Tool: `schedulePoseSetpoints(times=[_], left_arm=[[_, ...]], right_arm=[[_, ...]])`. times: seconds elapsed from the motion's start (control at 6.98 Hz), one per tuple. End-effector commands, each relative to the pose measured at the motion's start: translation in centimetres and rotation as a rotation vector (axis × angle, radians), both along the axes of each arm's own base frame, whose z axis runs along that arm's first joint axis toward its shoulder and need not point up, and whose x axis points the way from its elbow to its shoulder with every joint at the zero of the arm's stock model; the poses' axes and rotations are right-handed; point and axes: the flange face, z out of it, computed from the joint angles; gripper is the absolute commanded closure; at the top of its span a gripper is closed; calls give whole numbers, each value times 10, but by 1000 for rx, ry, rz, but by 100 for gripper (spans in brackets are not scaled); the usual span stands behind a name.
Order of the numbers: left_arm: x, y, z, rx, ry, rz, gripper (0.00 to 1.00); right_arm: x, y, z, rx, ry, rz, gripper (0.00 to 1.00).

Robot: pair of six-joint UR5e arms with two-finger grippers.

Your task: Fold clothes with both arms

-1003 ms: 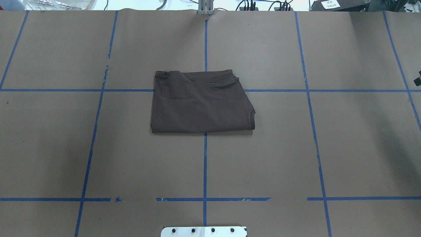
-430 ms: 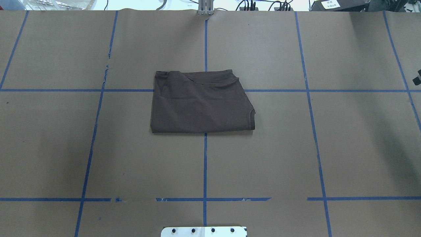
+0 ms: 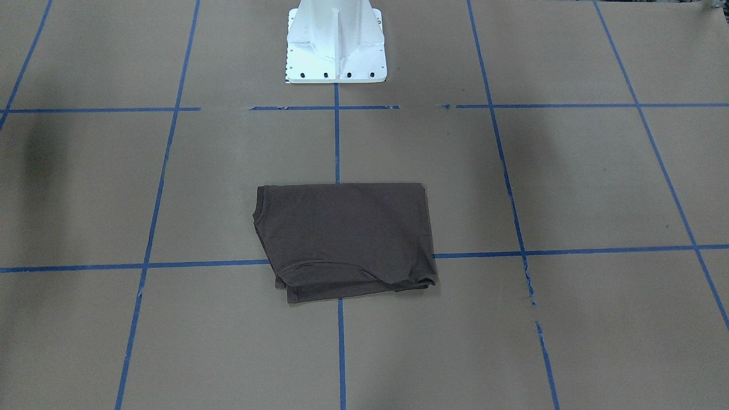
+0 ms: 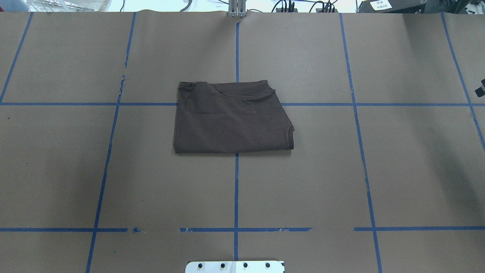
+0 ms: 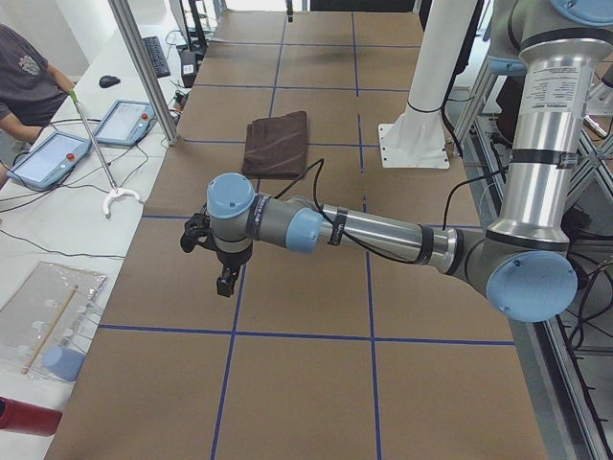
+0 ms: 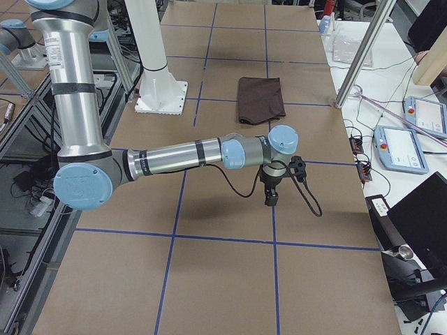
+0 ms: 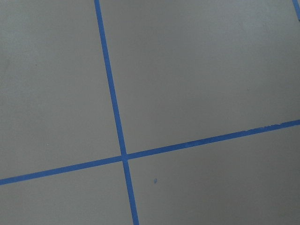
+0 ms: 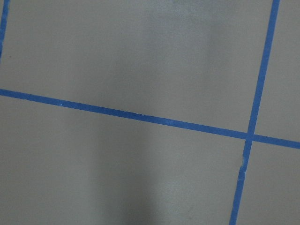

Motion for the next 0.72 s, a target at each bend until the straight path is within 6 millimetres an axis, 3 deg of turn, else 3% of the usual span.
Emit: schedulePoseSetpoints(times=[0.0, 0.57], left_arm=[[0, -1, -2, 4, 2, 0, 0], [1, -2, -3, 0, 2, 1, 0]], right_arm=[[0, 1, 0, -1, -2, 0, 0], [0, 3, 4, -9, 0, 0, 0]])
